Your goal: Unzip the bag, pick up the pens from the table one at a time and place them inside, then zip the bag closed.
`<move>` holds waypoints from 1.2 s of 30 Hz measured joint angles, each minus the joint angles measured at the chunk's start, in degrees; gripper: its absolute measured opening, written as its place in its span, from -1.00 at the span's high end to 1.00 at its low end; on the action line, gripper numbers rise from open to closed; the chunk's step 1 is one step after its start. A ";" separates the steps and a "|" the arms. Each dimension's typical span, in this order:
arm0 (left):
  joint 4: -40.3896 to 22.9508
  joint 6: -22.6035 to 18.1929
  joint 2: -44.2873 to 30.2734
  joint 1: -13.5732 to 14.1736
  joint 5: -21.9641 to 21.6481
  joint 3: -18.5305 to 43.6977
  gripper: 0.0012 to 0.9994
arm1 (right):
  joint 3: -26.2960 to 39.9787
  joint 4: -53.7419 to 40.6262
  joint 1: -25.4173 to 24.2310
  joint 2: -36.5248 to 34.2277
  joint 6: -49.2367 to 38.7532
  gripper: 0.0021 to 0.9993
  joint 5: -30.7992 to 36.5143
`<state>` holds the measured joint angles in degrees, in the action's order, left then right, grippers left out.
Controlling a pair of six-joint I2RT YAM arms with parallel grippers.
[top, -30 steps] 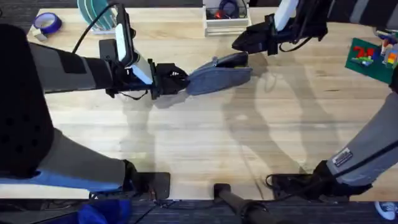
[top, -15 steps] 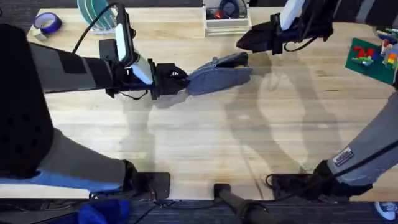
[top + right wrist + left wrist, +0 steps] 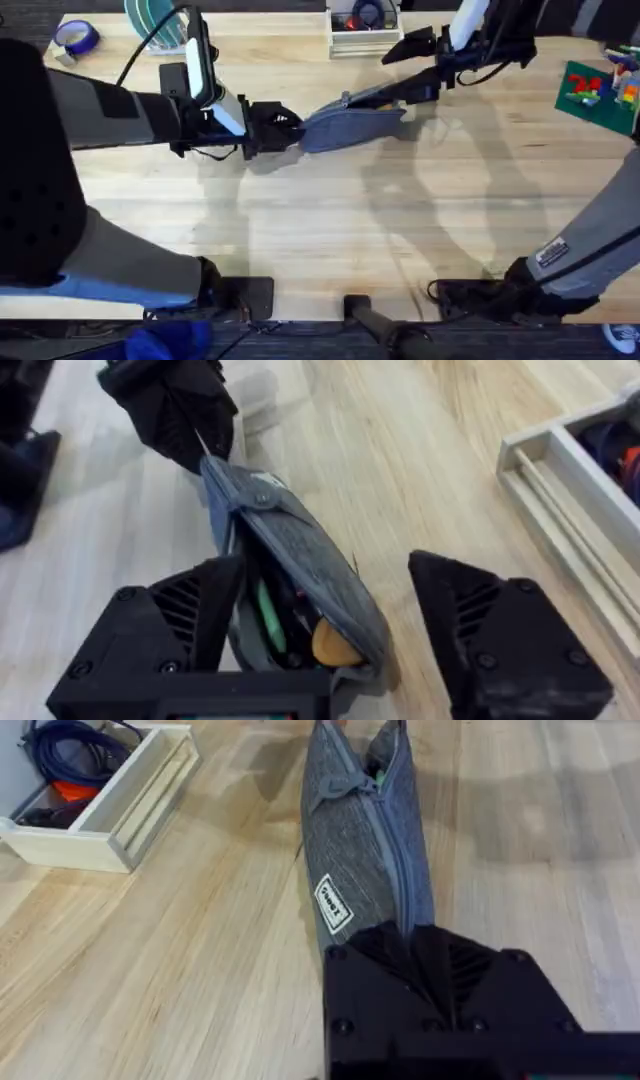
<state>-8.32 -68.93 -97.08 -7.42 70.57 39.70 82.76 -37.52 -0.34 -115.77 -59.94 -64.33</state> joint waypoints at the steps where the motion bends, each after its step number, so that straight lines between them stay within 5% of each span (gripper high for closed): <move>1: 0.00 0.00 0.00 0.00 0.00 0.00 0.92 | 0.00 -0.01 0.00 0.00 0.36 -0.99 -0.51; 11: 0.00 0.00 0.00 0.00 -0.02 0.00 0.92 | 0.63 -1.42 0.25 -0.01 17.90 -0.99 -5.32; 20: -0.01 0.00 0.00 0.00 -0.02 0.00 0.92 | 8.39 -10.07 8.61 1.41 31.14 -0.98 12.76; 36: -0.92 0.00 0.00 0.00 -0.02 0.00 0.92 | 17.55 -15.58 21.82 4.26 56.60 -0.91 33.42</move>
<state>-9.23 -68.93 -97.08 -7.42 70.54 39.70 100.31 -53.10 21.48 -111.50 -3.34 -30.92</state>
